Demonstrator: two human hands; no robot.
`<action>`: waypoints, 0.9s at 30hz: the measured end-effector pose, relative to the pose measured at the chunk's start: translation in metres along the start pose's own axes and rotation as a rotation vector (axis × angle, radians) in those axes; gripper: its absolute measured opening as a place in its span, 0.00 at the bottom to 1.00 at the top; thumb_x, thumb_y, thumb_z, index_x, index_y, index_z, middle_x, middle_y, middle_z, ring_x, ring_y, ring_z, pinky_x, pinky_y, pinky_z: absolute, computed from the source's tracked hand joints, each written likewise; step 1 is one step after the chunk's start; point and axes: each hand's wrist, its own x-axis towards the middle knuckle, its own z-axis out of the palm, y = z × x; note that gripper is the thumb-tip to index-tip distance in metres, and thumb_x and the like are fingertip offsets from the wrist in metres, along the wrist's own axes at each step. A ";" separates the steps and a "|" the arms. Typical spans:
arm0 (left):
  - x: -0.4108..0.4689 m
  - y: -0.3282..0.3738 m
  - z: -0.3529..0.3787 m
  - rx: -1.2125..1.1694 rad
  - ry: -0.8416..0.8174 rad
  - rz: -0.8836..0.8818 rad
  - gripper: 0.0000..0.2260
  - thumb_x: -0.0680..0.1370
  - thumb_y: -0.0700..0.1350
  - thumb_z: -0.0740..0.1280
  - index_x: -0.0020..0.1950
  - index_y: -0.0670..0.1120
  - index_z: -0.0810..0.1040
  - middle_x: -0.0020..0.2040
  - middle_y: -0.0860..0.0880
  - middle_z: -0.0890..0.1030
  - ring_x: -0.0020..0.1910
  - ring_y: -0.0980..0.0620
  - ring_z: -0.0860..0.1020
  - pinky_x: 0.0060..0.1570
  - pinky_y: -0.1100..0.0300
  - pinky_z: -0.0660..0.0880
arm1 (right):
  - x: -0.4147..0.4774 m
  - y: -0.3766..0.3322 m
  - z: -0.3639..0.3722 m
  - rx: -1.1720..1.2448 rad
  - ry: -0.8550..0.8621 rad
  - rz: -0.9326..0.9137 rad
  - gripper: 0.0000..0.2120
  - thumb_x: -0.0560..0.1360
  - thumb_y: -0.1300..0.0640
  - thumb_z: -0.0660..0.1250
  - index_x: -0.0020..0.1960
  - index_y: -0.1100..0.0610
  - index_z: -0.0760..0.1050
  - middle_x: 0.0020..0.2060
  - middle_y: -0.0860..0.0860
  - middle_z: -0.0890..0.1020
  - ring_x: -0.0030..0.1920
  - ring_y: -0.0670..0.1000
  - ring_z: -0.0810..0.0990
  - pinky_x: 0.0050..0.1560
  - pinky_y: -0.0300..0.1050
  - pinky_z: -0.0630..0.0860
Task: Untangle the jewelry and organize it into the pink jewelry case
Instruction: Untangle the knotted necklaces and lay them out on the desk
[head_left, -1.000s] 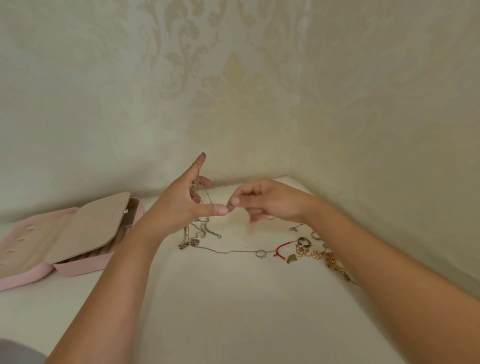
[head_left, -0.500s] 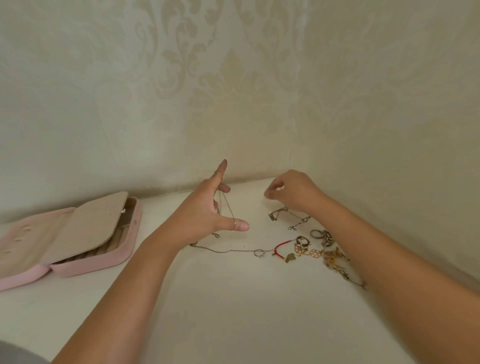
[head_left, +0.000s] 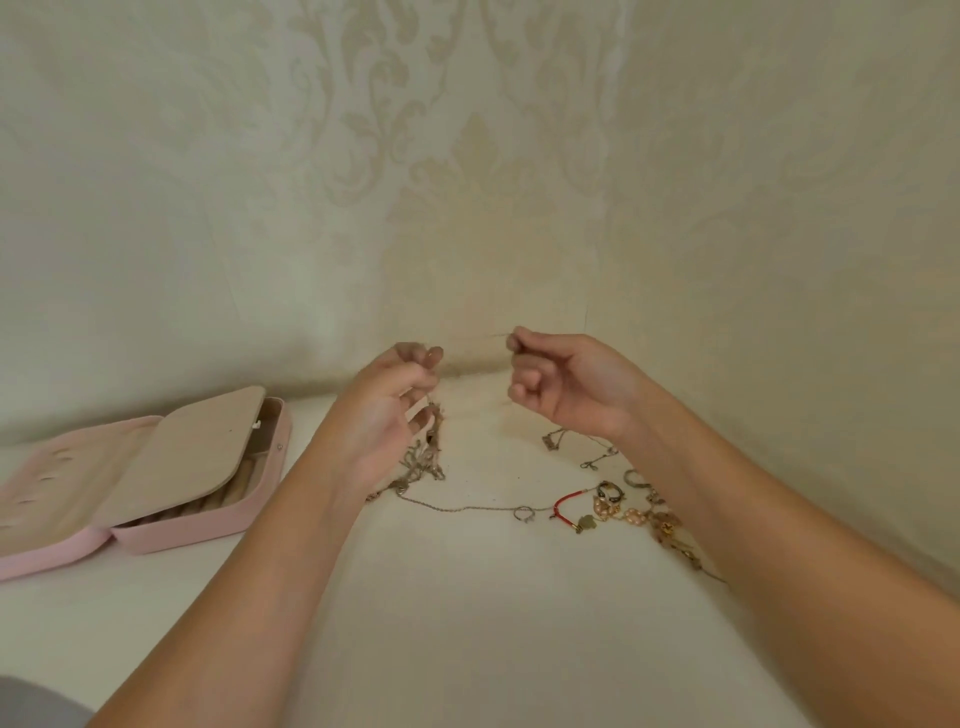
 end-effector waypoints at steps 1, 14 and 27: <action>0.001 0.001 -0.002 -0.088 0.006 -0.040 0.11 0.68 0.35 0.65 0.36 0.52 0.71 0.45 0.55 0.81 0.51 0.52 0.73 0.45 0.56 0.65 | -0.001 -0.002 -0.004 -0.008 0.009 -0.007 0.04 0.72 0.58 0.64 0.41 0.58 0.71 0.21 0.46 0.64 0.23 0.44 0.67 0.31 0.37 0.74; 0.000 0.007 0.000 -0.235 0.003 -0.133 0.11 0.78 0.46 0.61 0.37 0.44 0.72 0.24 0.54 0.61 0.19 0.59 0.58 0.17 0.69 0.57 | 0.000 -0.014 -0.026 -0.265 0.443 -0.144 0.14 0.77 0.49 0.66 0.39 0.58 0.74 0.22 0.46 0.63 0.22 0.45 0.65 0.28 0.37 0.71; 0.006 0.009 -0.014 -0.409 0.255 -0.096 0.10 0.79 0.43 0.60 0.39 0.43 0.74 0.25 0.52 0.67 0.23 0.56 0.69 0.35 0.62 0.77 | -0.004 -0.030 -0.027 -0.447 0.573 -0.216 0.19 0.75 0.50 0.69 0.34 0.53 0.63 0.25 0.48 0.60 0.24 0.48 0.58 0.25 0.38 0.68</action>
